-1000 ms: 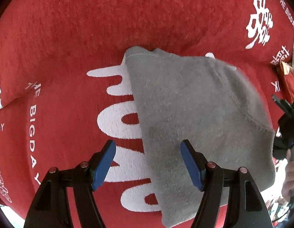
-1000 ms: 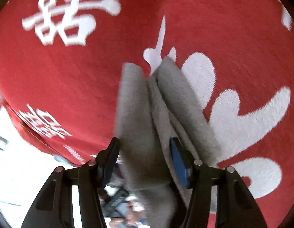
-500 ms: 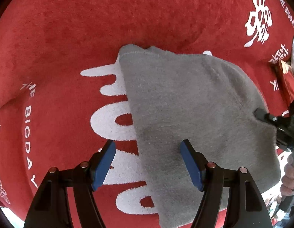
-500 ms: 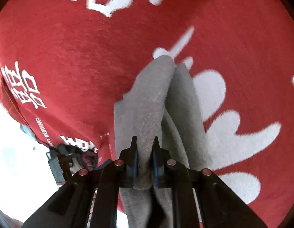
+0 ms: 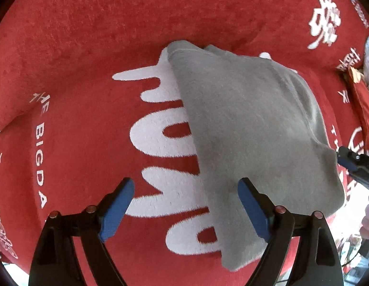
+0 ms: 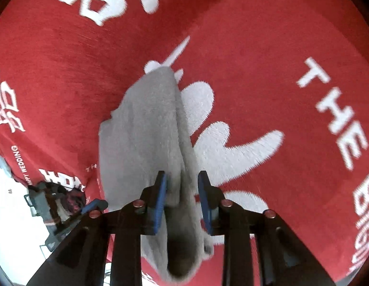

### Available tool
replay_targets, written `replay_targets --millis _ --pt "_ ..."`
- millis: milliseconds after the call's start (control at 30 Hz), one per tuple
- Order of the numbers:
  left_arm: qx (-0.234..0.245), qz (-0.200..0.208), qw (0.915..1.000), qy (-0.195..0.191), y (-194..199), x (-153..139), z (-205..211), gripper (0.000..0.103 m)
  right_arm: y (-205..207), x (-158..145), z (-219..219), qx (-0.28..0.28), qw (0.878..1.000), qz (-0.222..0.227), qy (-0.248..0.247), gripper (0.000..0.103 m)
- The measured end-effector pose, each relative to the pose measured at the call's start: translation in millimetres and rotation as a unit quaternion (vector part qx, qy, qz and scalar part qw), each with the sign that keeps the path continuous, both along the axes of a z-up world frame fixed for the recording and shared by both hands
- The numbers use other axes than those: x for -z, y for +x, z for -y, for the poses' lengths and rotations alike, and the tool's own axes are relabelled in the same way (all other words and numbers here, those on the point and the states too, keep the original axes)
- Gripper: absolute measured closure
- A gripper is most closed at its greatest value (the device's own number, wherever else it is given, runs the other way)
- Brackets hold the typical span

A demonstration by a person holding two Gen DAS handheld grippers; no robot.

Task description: Fold small clothes

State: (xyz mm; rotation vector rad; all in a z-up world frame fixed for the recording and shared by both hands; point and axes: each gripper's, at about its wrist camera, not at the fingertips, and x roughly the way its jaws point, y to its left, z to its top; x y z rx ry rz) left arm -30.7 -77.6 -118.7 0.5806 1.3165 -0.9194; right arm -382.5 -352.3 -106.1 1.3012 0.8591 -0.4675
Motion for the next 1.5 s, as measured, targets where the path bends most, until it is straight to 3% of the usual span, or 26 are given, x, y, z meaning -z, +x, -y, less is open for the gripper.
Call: replay_targets --millis 233,400,567,700,800,1033,1133,1400,1500 --pt "0.044 -0.015 0.9989 -0.007 -36.3 -1.5 3.4 0.014 9.9 -28.4 -36.4 -0.061 0.998 -0.011 -0.024 0.072" --pt "0.062 -0.023 0.9978 -0.002 -56.1 8.7 6.9 0.014 18.2 -16.4 -54.1 -0.098 0.994 -0.042 -0.014 0.072" --pt "0.072 -0.019 0.9967 0.032 -59.4 30.2 1.0 0.014 26.1 -7.3 -63.5 -0.110 0.992 -0.063 -0.016 0.075" --pt "0.071 -0.026 0.9963 0.041 -57.0 40.7 -6.0 0.014 16.0 22.9 -61.1 -0.094 0.991 -0.091 0.006 0.083" --pt "0.075 -0.026 0.9960 0.040 -57.4 42.9 -7.3 0.014 9.4 29.9 -60.5 -0.088 0.993 -0.084 0.004 0.084" --pt "0.078 -0.022 0.9957 0.046 -56.8 35.8 -6.9 0.014 10.3 19.4 -71.9 -0.107 0.987 -0.116 -0.028 0.084" --pt "0.072 -0.020 0.9963 0.043 -55.0 28.8 -11.4 0.014 0.5 20.0 -69.2 -0.086 0.986 -0.137 -0.022 0.069" --pt "0.051 -0.020 0.9978 0.037 -44.7 14.9 -17.9 0.014 -9.7 -7.6 -60.1 -0.050 0.981 -0.175 -0.063 0.066" --pt "0.039 -0.024 0.9981 0.041 -40.4 11.2 -18.5 0.014 -11.3 -19.0 -47.9 -0.020 0.983 -0.167 -0.072 0.066"
